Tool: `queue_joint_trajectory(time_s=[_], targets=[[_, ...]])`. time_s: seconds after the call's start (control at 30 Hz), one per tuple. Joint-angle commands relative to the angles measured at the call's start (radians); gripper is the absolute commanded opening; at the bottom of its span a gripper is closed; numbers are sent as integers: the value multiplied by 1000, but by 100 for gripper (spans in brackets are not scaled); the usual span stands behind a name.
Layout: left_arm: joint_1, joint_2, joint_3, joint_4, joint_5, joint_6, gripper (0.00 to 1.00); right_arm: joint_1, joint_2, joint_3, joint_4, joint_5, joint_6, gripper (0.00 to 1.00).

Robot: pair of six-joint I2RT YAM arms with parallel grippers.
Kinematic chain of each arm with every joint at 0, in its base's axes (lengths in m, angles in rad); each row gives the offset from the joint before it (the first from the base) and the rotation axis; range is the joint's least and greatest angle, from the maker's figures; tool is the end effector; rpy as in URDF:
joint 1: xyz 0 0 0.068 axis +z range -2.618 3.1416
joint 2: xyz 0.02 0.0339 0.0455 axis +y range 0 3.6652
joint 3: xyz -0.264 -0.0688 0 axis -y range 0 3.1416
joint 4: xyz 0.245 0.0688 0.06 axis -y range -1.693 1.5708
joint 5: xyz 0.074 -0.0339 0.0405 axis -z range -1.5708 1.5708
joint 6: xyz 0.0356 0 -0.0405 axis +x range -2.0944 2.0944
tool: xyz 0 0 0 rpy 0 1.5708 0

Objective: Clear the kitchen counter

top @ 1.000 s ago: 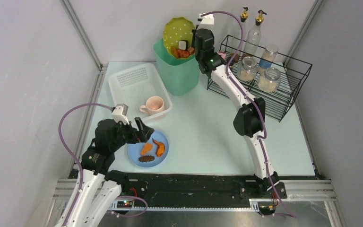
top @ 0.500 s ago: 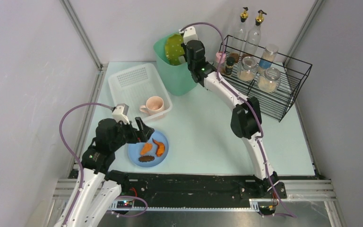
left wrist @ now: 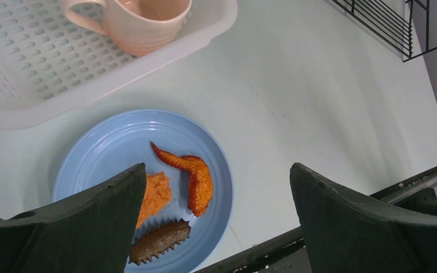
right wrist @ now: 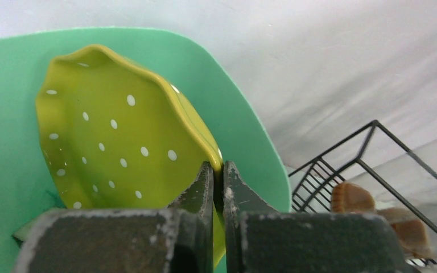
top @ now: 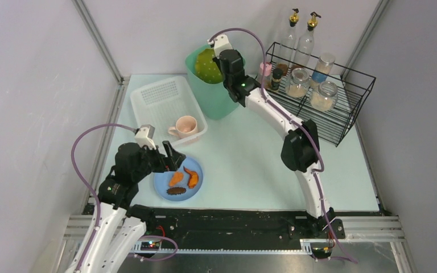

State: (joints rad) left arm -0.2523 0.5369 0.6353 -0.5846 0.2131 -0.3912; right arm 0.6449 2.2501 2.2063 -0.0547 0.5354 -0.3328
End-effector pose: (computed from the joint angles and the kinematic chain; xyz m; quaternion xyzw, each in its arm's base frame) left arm 0.1213 -0.0391 0.2815 -0.0043 0.8534 -0.2487 0.4580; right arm 0.4404 0.3085 0.3578 -0.1788 0.7144 -0.0930 0.6701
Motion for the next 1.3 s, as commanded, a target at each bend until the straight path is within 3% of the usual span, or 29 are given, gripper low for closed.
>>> queue_joint_trajectory(time_s=[0.0,0.63,1.0,1.27], targets=[[1,-8,-6,32,5,10,100,5,-218,10,69,46,25,0],[-10,-12,-6,30,-7,10,100,17,-495,-278,-173,38,110,0],[-15,-7,-6,31,-8,9,100,53,-631,-502,-143,75,133,0],[-15,-3,-6,30,-6,9,100,43,-577,-453,-112,135,120,0]])
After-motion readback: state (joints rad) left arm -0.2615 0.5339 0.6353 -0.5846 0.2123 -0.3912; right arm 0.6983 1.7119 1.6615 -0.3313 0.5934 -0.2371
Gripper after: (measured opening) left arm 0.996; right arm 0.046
